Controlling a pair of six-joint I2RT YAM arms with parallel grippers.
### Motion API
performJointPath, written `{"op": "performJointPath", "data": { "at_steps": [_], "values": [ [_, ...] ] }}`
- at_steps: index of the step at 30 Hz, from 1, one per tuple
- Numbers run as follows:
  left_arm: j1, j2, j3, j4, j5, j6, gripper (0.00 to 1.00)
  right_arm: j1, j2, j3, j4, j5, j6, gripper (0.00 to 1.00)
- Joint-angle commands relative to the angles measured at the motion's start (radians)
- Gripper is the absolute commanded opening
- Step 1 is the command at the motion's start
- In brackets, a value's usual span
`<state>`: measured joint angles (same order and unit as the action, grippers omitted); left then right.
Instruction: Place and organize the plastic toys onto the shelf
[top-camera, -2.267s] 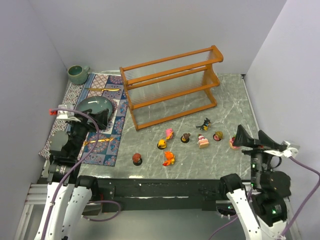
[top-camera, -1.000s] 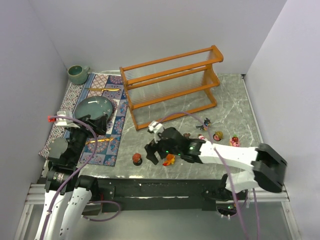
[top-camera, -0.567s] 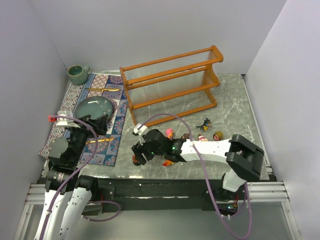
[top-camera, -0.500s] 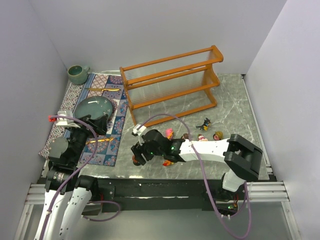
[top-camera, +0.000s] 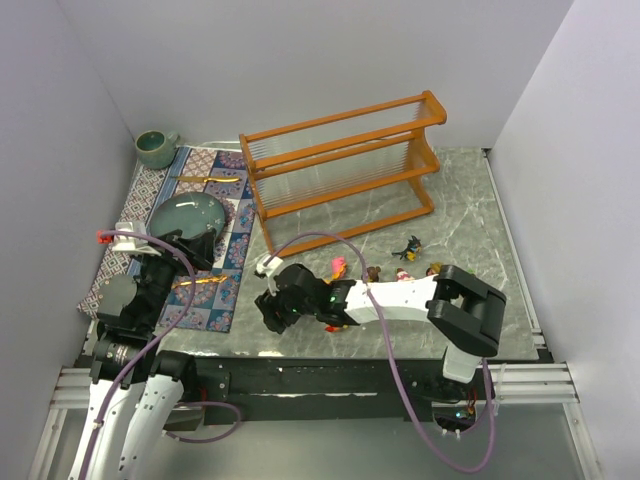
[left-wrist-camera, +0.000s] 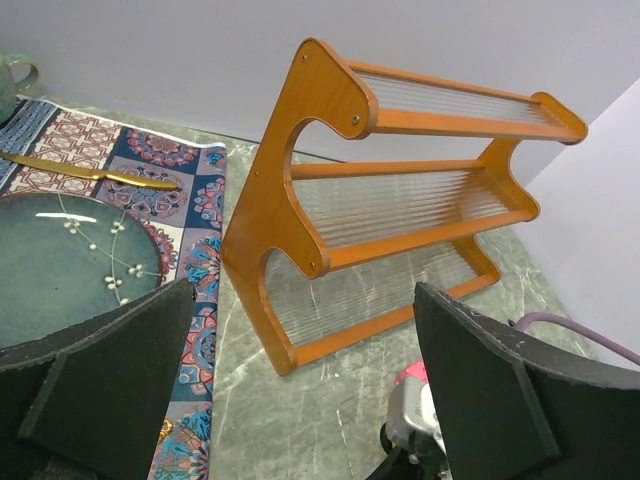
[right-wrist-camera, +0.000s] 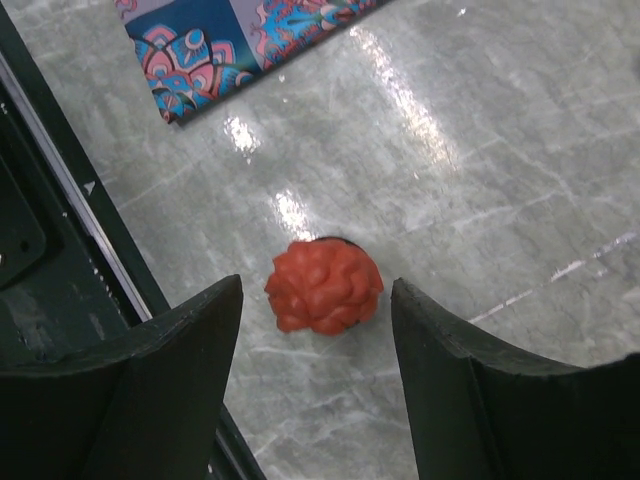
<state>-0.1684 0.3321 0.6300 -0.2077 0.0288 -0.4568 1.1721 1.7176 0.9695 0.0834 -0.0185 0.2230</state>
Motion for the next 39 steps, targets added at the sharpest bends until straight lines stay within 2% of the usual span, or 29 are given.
{"op": "performJointPath", "data": {
  "at_steps": [1, 9, 12, 15, 19, 24, 27, 34, 39],
  "values": [
    [-0.003, 0.01, 0.002, 0.016, 0.002, 0.018, 0.97, 0.009, 0.036, 0.046, 0.036, 0.017, -0.007, 0.66],
    [-0.003, 0.01, 0.002, 0.014, 0.003, 0.017, 0.97, 0.023, 0.048, 0.051, 0.024, 0.058, -0.014, 0.61],
    [-0.003, 0.012, 0.002, 0.016, 0.003, 0.017, 0.97, 0.026, 0.036, 0.038, 0.029, 0.075, -0.017, 0.53],
    [-0.003, 0.013, 0.004, 0.013, 0.002, 0.018, 0.97, 0.026, 0.007, 0.028, 0.029, 0.097, -0.027, 0.38],
    [-0.003, 0.012, 0.002, 0.016, 0.006, 0.017, 0.97, 0.023, -0.021, 0.026, 0.013, 0.115, -0.051, 0.29],
    [-0.003, 0.012, 0.002, 0.016, 0.008, 0.015, 0.97, -0.002, -0.073, 0.028, 0.003, 0.126, -0.083, 0.27],
    [-0.003, 0.015, 0.004, 0.014, 0.01, 0.017, 0.97, -0.057, -0.102, 0.026, 0.009, 0.115, -0.093, 0.27],
    [-0.005, 0.024, 0.004, 0.014, 0.014, 0.02, 0.97, -0.242, -0.136, 0.035, 0.038, 0.085, -0.091, 0.28],
    [-0.005, 0.031, 0.005, 0.014, 0.017, 0.021, 0.97, -0.353, -0.101, 0.083, 0.056, 0.085, -0.099, 0.28]
  ]
}}
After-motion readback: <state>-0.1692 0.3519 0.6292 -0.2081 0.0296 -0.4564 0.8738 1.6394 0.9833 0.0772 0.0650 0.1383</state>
